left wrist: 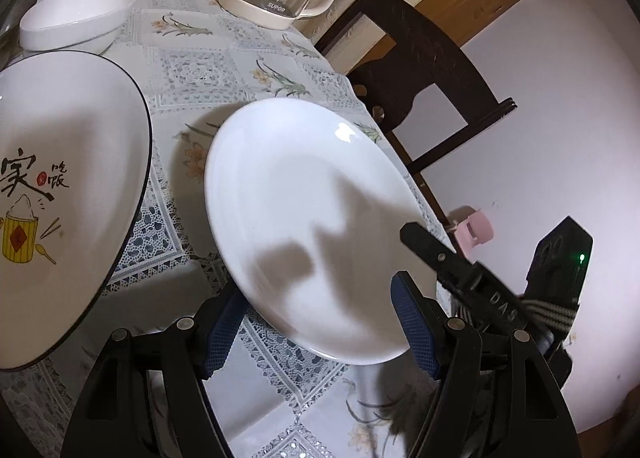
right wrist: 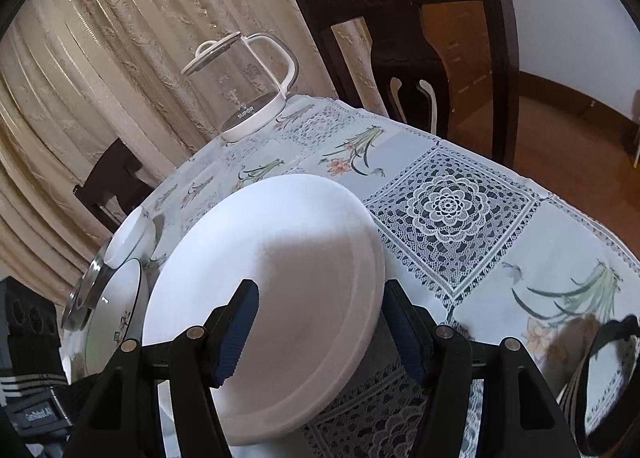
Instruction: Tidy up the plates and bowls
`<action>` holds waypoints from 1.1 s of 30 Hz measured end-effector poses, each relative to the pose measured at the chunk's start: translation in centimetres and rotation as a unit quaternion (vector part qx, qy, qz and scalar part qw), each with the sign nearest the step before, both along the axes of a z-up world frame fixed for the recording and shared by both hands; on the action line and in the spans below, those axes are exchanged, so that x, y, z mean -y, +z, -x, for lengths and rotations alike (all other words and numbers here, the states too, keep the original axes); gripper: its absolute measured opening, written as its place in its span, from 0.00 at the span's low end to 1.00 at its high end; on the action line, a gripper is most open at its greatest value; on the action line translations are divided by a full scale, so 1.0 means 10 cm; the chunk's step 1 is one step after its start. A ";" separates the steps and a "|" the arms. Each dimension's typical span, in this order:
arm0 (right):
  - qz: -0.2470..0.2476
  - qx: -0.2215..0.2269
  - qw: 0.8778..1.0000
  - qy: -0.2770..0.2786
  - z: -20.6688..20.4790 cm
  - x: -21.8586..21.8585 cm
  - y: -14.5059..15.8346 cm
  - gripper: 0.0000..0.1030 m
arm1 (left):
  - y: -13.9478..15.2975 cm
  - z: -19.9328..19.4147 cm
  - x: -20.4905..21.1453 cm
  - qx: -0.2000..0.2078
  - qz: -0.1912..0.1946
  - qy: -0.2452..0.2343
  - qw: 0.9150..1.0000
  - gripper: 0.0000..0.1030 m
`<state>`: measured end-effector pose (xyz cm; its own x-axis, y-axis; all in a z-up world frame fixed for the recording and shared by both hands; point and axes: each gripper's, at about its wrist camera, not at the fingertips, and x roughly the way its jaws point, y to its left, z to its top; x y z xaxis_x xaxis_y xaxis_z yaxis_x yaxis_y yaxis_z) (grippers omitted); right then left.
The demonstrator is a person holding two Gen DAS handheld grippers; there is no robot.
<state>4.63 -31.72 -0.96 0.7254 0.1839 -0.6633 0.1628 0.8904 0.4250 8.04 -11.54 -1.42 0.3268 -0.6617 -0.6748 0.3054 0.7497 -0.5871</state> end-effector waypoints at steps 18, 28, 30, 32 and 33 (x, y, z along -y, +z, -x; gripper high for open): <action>-0.008 -0.005 0.998 0.055 -0.10 0.08 -0.05 0.41 | -0.03 -0.08 0.00 0.039 -0.016 0.025 0.999 0.65; 0.042 0.026 0.997 0.064 0.07 0.03 0.06 0.37 | 0.08 0.04 -0.02 0.066 -0.021 0.017 0.997 0.64; 0.038 0.030 0.997 0.063 0.10 0.03 0.07 0.37 | 0.09 0.07 -0.03 0.069 -0.021 0.013 0.997 0.64; 0.030 0.035 0.997 0.061 0.15 0.05 0.08 0.37 | 0.11 0.12 -0.04 0.071 -0.021 0.009 0.997 0.64; 0.026 0.037 0.997 0.060 0.17 0.05 0.08 0.37 | 0.12 0.14 -0.04 0.072 -0.021 0.007 0.997 0.64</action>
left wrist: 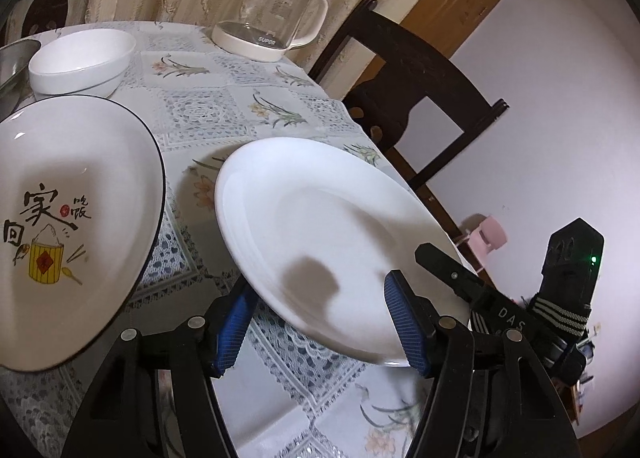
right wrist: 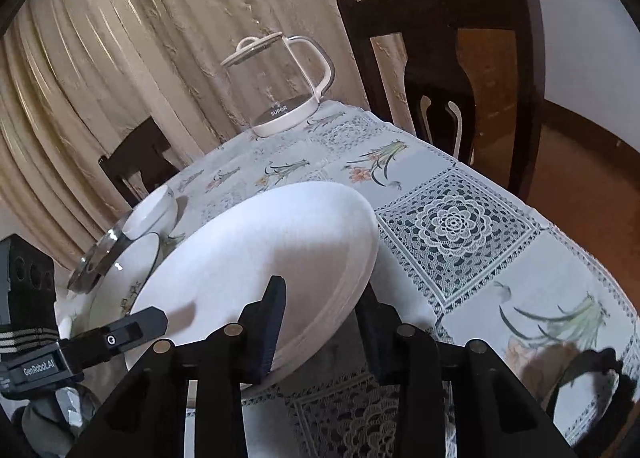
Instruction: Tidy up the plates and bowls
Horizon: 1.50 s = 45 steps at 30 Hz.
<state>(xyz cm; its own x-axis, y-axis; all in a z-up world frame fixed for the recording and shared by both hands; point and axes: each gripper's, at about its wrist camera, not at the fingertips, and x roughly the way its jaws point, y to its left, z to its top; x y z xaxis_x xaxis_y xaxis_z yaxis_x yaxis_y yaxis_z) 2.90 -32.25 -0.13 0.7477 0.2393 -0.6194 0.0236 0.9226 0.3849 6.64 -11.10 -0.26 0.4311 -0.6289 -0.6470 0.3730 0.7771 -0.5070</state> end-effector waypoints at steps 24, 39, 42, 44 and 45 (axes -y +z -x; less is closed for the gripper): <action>-0.020 0.091 0.993 0.076 0.35 -0.79 0.55 0.37 | 0.63 0.75 -0.93 0.076 0.009 0.055 0.996 0.64; -0.049 0.103 0.969 0.221 0.30 -2.14 0.63 0.37 | 0.82 1.41 -2.40 0.102 -0.005 0.198 0.975 0.64; -0.045 0.104 0.963 0.245 0.34 -2.39 0.62 0.37 | 0.78 1.53 -2.67 0.099 -0.005 0.228 0.969 0.64; -0.045 0.100 0.959 0.260 0.34 -2.54 0.60 0.37 | 0.75 1.60 -2.83 0.098 -0.005 0.247 0.964 0.64; -0.046 0.097 0.958 0.267 0.35 -2.61 0.58 0.37 | 0.74 1.62 -2.87 0.098 -0.005 0.254 0.962 0.64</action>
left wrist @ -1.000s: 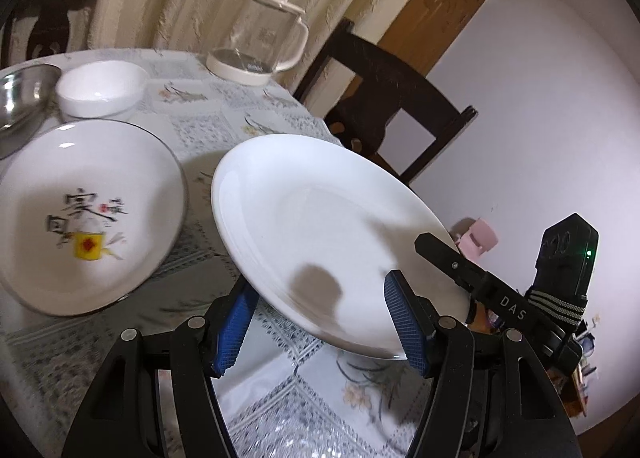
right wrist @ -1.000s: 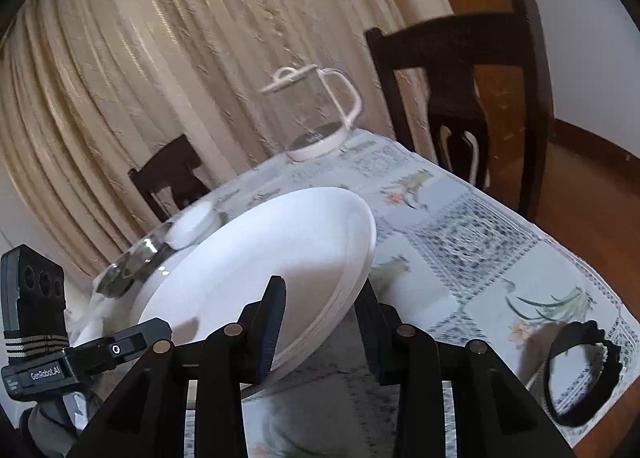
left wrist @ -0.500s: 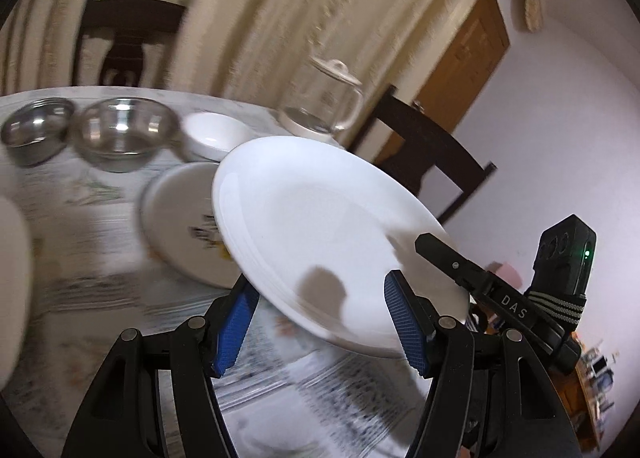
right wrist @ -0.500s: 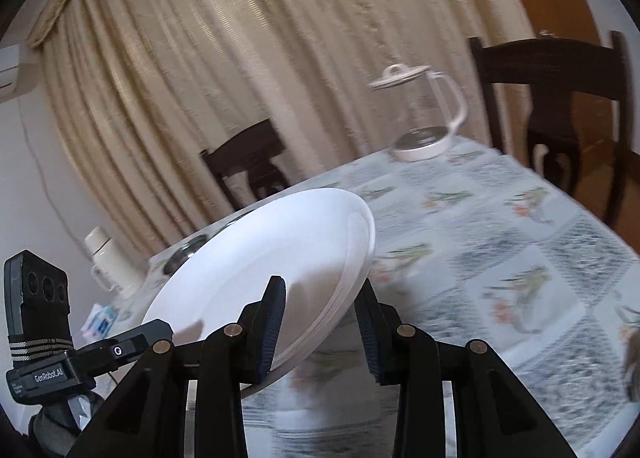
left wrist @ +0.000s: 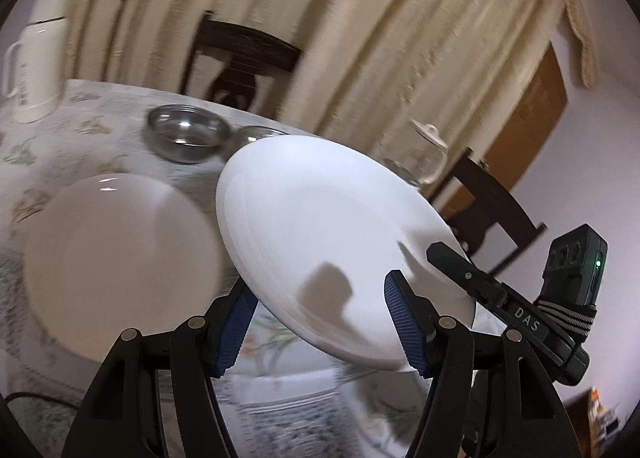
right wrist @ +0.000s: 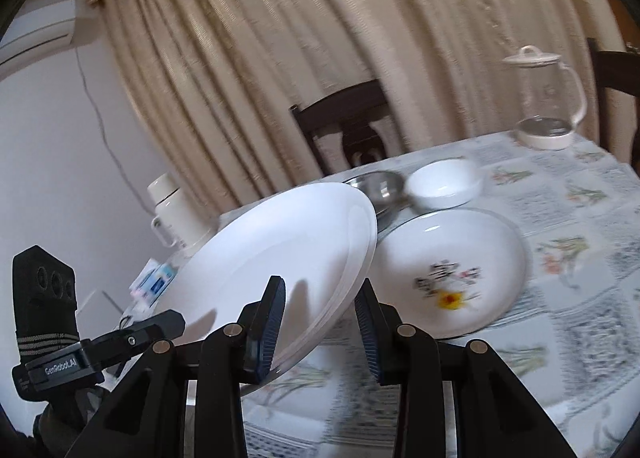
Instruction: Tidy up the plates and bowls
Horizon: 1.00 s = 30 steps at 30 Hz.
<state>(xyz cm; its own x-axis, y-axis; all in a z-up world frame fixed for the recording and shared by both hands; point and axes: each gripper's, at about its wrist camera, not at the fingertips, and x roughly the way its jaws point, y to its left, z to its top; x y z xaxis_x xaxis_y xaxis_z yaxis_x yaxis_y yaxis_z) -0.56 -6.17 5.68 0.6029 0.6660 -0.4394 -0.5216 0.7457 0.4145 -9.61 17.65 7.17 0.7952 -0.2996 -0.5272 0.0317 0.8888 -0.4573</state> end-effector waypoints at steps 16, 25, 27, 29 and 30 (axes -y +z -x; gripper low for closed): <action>0.027 -0.040 0.998 0.050 0.03 -0.65 -0.27 0.37 | -0.36 0.22 -0.68 -0.034 0.021 0.060 0.997 0.64; 0.042 -0.053 0.996 0.064 -0.02 -0.84 -0.38 0.37 | -0.51 0.25 -0.86 -0.051 0.030 0.074 0.996 0.64; 0.044 -0.057 0.995 0.066 -0.03 -0.88 -0.41 0.37 | -0.53 0.25 -0.89 -0.054 0.031 0.076 0.995 0.64; 0.047 -0.060 0.995 0.068 -0.03 -0.92 -0.44 0.37 | -0.56 0.24 -0.92 -0.058 0.032 0.078 0.995 0.64; 0.048 -0.061 0.995 0.068 -0.04 -0.93 -0.44 0.37 | -0.57 0.24 -0.93 -0.059 0.032 0.079 0.995 0.64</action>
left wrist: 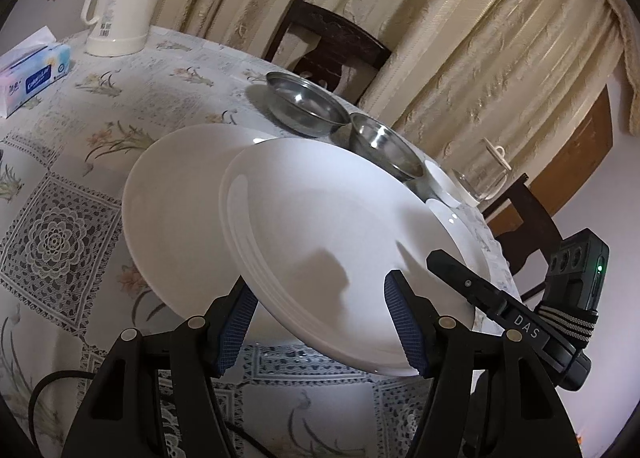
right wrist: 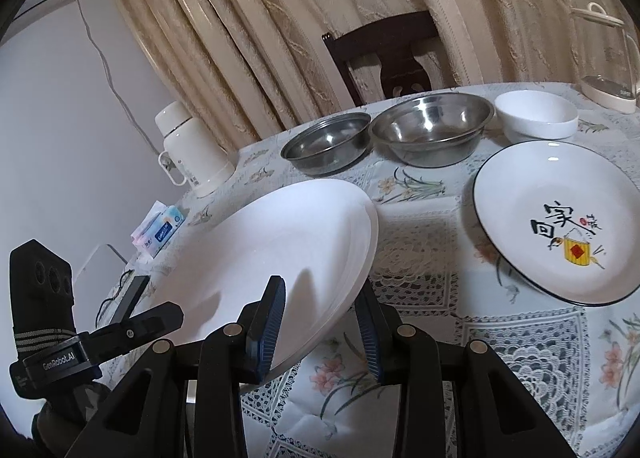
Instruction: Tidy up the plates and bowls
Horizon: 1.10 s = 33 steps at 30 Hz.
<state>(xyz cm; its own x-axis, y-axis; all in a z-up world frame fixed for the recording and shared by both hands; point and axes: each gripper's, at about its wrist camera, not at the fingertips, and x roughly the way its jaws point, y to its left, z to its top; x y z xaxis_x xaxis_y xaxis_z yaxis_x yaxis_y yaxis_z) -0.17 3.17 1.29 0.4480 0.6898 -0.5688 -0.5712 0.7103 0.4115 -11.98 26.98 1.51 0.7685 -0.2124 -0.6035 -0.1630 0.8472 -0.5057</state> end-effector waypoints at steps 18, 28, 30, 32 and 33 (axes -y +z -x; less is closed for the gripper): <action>0.007 -0.008 1.000 0.013 -0.06 -0.15 -0.05 0.37 | -0.11 -0.03 -0.15 -0.017 0.009 0.012 1.000 0.64; 0.010 -0.009 1.000 0.017 -0.07 -0.20 -0.07 0.37 | -0.13 -0.01 -0.19 -0.020 0.006 0.016 1.000 0.64; 0.011 -0.010 1.000 0.018 -0.07 -0.21 -0.07 0.37 | -0.13 -0.01 -0.21 -0.022 0.007 0.017 1.000 0.64; 0.011 -0.011 1.000 0.019 -0.07 -0.23 -0.08 0.37 | -0.12 -0.03 -0.23 -0.024 0.009 0.019 0.999 0.64; 0.011 -0.011 1.000 0.019 -0.07 -0.23 -0.08 0.37 | -0.12 -0.02 -0.24 -0.025 0.010 0.020 0.999 0.64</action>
<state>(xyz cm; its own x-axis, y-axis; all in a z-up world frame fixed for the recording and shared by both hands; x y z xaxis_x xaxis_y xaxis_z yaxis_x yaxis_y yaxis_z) 0.52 5.47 0.47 0.4094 0.6928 -0.5937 -0.5886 0.6977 0.4083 -11.74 29.33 0.31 0.7455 -0.1945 -0.6376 -0.2217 0.8297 -0.5123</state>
